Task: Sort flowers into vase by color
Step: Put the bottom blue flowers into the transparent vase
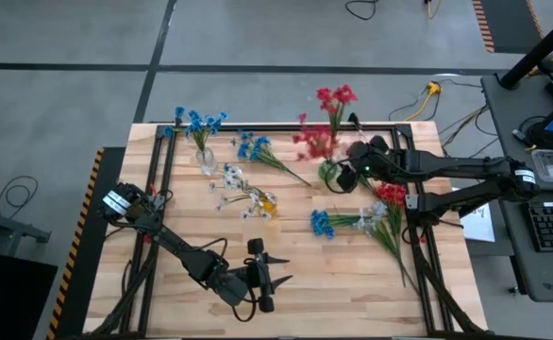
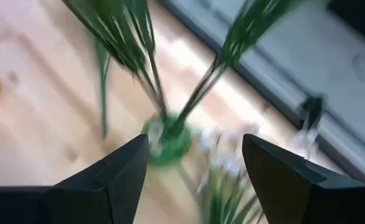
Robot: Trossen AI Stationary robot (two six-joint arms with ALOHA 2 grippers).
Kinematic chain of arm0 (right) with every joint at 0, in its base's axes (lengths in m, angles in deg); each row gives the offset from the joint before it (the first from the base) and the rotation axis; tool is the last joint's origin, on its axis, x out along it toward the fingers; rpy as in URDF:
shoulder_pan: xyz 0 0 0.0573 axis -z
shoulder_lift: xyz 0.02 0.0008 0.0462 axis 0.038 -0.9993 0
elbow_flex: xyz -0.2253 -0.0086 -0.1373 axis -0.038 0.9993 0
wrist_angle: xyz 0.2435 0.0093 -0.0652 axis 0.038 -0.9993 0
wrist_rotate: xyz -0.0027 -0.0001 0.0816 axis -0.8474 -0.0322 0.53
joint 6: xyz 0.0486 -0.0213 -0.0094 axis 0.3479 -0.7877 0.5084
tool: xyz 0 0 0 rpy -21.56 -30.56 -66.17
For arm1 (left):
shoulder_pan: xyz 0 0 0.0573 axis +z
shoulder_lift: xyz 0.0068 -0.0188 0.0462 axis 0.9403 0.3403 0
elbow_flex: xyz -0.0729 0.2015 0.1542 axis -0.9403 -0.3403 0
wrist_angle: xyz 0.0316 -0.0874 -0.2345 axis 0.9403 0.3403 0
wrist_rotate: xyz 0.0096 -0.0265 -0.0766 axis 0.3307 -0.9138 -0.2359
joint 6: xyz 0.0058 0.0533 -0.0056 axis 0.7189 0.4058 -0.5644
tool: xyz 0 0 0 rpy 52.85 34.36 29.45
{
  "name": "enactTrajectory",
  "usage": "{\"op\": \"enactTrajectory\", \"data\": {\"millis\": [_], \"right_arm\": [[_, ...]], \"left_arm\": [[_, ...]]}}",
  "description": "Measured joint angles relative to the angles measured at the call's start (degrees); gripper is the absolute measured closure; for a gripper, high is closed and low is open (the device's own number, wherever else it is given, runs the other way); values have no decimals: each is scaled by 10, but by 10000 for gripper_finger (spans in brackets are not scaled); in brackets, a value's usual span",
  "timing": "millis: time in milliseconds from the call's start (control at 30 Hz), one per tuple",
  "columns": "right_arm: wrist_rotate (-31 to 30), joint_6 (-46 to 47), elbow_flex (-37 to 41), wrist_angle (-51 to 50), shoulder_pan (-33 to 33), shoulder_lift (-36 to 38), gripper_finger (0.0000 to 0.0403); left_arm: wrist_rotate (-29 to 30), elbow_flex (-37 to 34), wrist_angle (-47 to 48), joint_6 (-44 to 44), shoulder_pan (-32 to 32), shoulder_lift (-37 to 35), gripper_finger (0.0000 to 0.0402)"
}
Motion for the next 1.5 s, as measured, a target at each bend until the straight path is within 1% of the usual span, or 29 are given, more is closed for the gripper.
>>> {"op": "enactTrajectory", "data": {"millis": [200,400,467,633,733,867,1033,1200,1333,1433,1500], "right_arm": [[63,76,0,-85,-19,7,150],[73,126,0,-134,-52,8,159],[100,125,2,-140,-67,7,160],[203,90,22,-128,-109,-3,158],[226,81,43,-126,-136,-11,153],[232,75,72,-108,-166,-21,143],[232,52,110,-34,-201,-36,132],[229,32,131,19,-228,-68,135],[185,25,132,49,-234,-107,145],[150,14,130,51,-235,-138,154],[142,7,129,51,-235,-154,161]], "left_arm": [[0,0,0,-2,0,0,231],[0,0,0,-2,0,0,231],[0,0,0,-3,0,0,231],[0,0,0,-4,0,0,231],[0,0,0,-6,0,0,230],[0,0,0,-10,0,0,231],[0,0,0,-11,0,0,231],[0,0,0,-11,0,0,230],[0,0,0,-10,0,0,231],[0,0,0,-10,0,0,230],[0,0,0,-11,0,0,231]]}}
